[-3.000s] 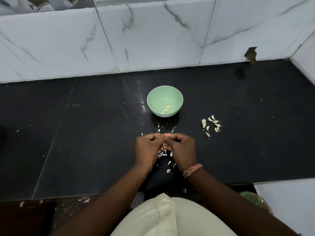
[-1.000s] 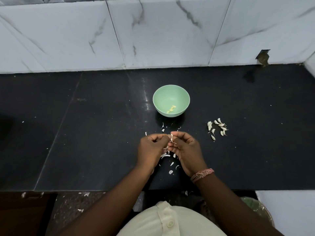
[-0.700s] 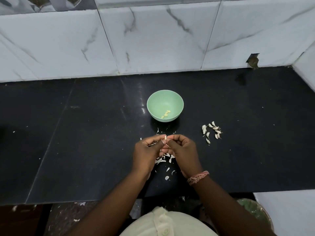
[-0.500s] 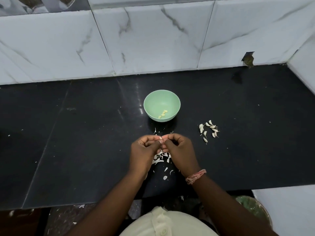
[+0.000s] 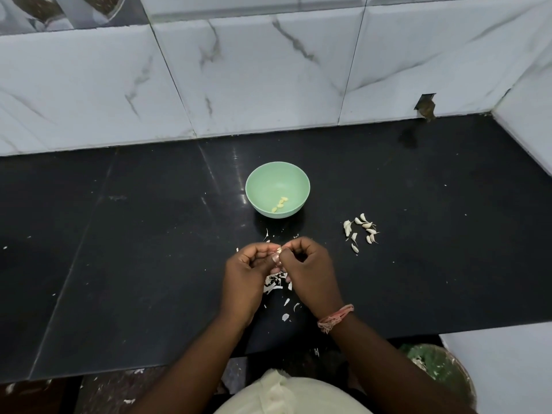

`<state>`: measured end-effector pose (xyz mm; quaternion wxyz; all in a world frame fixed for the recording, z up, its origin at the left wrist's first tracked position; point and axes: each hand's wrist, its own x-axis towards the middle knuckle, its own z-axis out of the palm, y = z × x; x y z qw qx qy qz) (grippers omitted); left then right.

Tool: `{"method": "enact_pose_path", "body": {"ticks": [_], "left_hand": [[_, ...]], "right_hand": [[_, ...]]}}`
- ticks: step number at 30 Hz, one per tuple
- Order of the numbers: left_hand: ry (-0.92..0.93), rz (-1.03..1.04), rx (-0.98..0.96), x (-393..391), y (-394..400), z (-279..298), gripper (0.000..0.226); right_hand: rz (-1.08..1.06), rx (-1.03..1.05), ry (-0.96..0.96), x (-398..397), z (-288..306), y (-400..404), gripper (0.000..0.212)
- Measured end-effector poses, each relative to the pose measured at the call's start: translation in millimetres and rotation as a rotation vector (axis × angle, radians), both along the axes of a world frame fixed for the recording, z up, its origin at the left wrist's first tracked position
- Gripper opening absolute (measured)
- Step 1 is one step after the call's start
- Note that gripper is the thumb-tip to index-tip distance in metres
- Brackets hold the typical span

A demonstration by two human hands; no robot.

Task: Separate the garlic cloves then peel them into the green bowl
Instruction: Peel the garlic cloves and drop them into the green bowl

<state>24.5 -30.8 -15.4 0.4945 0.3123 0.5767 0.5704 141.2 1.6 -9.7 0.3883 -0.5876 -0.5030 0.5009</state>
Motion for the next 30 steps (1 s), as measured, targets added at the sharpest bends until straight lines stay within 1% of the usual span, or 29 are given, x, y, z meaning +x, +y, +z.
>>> {"method": "enact_pose_path", "body": {"ticks": [2,5,9,11,15,18,23,26,30], "left_hand": [[-0.044,0.019,0.001,0.4,0.5,-1.2,0.019],[-0.178,0.04,-0.023,-0.3,3.8,-1.9,0.028],[-0.274,0.031,-0.047,-1.0,4.4,-4.2,0.025],[-0.287,0.043,-0.066,-2.2,3.6,-4.8,0.025],[-0.311,0.05,-0.075,-3.9,3.1,-2.3,0.015],[-0.277,0.047,-0.085,-5.3,4.2,-2.1,0.011],[-0.235,0.042,-0.079,-7.8,3.4,-2.1,0.015],[-0.201,0.002,-0.058,-7.4,4.6,-2.5,0.019],[-0.256,0.021,-0.054,-1.9,5.7,-5.2,0.024]], "right_hand": [[0.003,0.009,-0.008,-0.9,0.5,-0.8,0.007],[0.041,0.042,-0.002,-1.2,1.9,0.1,0.006],[0.102,0.097,0.032,0.4,4.0,0.9,0.006],[0.109,0.12,0.046,1.2,3.0,1.3,0.006],[0.121,0.146,0.036,2.2,0.6,1.9,0.009],[0.175,0.132,0.042,3.9,0.6,4.4,0.008],[0.262,0.127,0.011,8.8,-1.4,10.9,0.001],[0.264,0.138,-0.01,12.2,-2.3,12.5,0.005],[0.249,0.139,-0.056,7.7,-0.7,11.7,0.003]]}}
